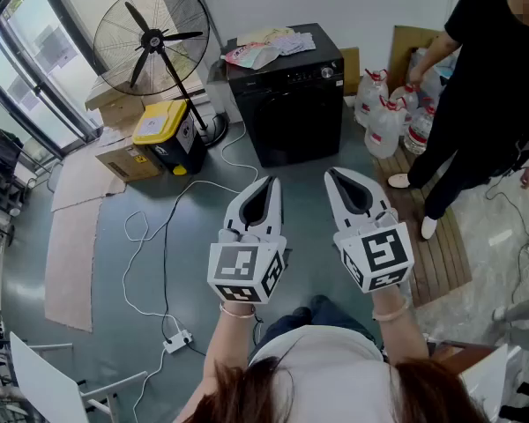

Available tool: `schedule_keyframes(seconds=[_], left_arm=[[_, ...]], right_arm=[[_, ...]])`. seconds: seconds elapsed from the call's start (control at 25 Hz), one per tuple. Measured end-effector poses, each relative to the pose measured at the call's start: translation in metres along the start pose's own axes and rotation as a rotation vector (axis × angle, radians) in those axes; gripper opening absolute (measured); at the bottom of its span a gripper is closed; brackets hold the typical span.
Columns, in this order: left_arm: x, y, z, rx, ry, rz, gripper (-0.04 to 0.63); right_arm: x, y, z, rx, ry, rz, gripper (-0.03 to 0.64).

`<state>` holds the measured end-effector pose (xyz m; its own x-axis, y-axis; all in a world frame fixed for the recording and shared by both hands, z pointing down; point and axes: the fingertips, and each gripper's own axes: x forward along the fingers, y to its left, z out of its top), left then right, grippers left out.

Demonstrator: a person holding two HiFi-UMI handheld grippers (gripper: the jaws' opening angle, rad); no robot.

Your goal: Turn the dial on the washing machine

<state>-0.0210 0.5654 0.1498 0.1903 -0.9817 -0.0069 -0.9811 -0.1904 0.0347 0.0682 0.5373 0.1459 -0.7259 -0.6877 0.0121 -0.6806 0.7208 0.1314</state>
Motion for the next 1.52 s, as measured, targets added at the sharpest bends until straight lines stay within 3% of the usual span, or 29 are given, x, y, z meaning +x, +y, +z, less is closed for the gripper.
schedule_keyframes(seconds=[0.4, 1.52], left_arm=[[0.016, -0.009, -0.006, -0.009, 0.007, 0.002, 0.018], [0.133, -0.004, -0.031, -0.023, 0.050, 0.021, 0.017]], right_arm=[[-0.002, -0.017, -0.001, 0.041, -0.041, 0.001, 0.020], [0.066, -0.112, -0.040, 0.094, -0.030, -0.009, 0.020]])
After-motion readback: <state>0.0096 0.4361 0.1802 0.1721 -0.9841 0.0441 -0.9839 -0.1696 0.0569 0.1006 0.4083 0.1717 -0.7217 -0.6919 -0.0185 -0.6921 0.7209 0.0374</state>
